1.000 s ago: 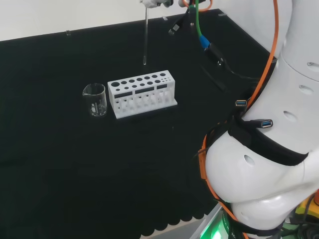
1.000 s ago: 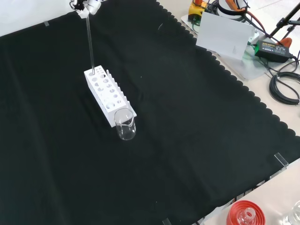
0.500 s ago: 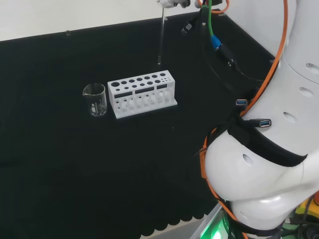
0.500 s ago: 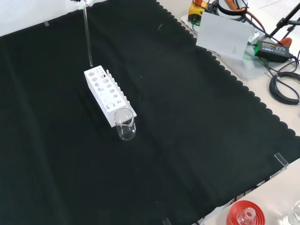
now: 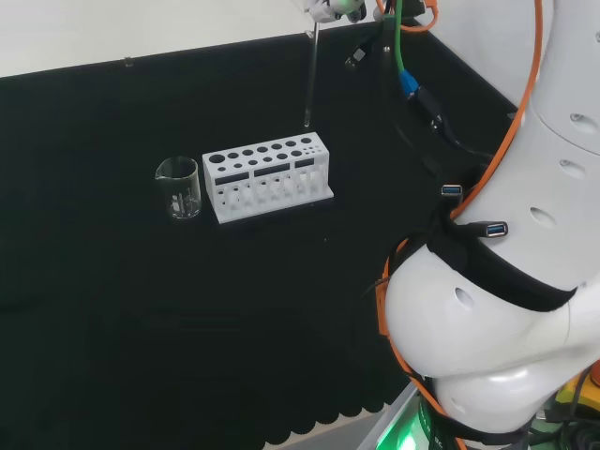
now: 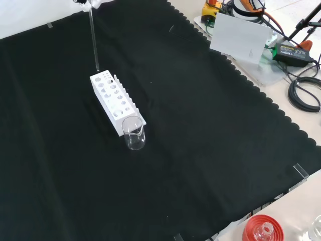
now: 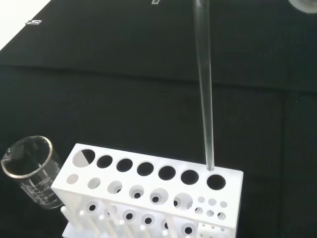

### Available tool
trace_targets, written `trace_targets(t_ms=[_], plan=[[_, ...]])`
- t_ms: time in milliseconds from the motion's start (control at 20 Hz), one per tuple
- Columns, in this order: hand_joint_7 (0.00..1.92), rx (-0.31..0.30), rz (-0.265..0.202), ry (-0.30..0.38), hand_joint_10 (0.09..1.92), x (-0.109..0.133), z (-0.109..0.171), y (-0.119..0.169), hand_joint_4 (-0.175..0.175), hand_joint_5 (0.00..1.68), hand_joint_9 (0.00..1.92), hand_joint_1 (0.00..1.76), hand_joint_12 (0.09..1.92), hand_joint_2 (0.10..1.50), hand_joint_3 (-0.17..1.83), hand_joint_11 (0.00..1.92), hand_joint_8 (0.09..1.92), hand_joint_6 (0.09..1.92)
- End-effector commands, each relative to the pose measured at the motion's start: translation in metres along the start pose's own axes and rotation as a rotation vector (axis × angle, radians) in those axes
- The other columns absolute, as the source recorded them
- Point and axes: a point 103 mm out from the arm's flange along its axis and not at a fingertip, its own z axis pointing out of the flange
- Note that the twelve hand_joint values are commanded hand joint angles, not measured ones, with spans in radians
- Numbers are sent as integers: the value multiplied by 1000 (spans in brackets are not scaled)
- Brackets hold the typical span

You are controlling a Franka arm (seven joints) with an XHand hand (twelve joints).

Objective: Put the glass rod back on the white test tube rack.

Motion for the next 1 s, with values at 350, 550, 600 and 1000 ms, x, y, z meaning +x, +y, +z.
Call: trace_targets(t_ms=[350,550,600,1000], plan=[[1148,15,-8,12,498,-3,10,9,-175,1099,1694,1292,651,1130,-175,1556,832,823],[1149,23,-11,9,498,-5,15,12,-175,1100,1694,1292,651,1130,-175,1557,831,822],[1149,25,-12,9,497,-5,16,13,-175,1100,1694,1292,650,1130,-175,1557,831,822],[1150,34,-17,-3,497,1,16,20,-175,1101,1694,1292,650,1130,-175,1557,830,821]])
